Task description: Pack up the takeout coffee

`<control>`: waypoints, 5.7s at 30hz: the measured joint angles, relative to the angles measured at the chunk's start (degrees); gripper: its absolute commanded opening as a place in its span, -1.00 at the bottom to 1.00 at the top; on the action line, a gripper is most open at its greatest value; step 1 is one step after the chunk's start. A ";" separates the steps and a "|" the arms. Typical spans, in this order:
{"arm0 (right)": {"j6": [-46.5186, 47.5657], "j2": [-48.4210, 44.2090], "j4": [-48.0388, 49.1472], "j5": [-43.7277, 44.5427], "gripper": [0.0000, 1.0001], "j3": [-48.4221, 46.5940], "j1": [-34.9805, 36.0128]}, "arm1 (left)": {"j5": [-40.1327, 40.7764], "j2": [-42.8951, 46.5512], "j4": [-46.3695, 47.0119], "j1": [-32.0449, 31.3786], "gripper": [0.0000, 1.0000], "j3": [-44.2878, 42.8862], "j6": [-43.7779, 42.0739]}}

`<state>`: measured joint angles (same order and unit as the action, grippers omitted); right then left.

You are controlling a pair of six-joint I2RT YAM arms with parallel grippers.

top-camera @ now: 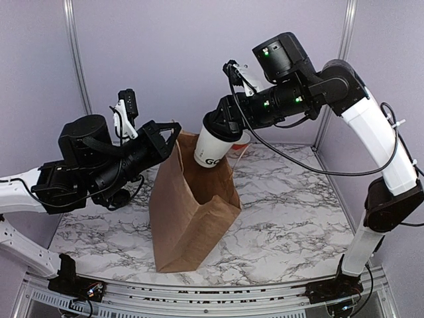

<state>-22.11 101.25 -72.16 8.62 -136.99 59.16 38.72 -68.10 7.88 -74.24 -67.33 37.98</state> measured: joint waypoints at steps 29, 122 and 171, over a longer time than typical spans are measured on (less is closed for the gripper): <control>0.76 -1.46 4.48 -6.05 -0.04 12.61 -6.75 | -4.02 -13.00 28.52 0.46 -1.00 1.92 3.23; 4.39 2.34 0.90 -4.94 -0.08 33.44 -2.97 | -9.77 -2.01 29.55 -0.20 -1.00 18.12 5.90; 4.17 2.73 4.39 -4.48 -0.02 43.32 -1.81 | -9.70 -1.99 29.03 -0.20 -1.00 18.12 5.53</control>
<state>-17.93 103.98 -67.77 4.14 -93.67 57.34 29.02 -70.08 36.91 -74.43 -49.21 43.51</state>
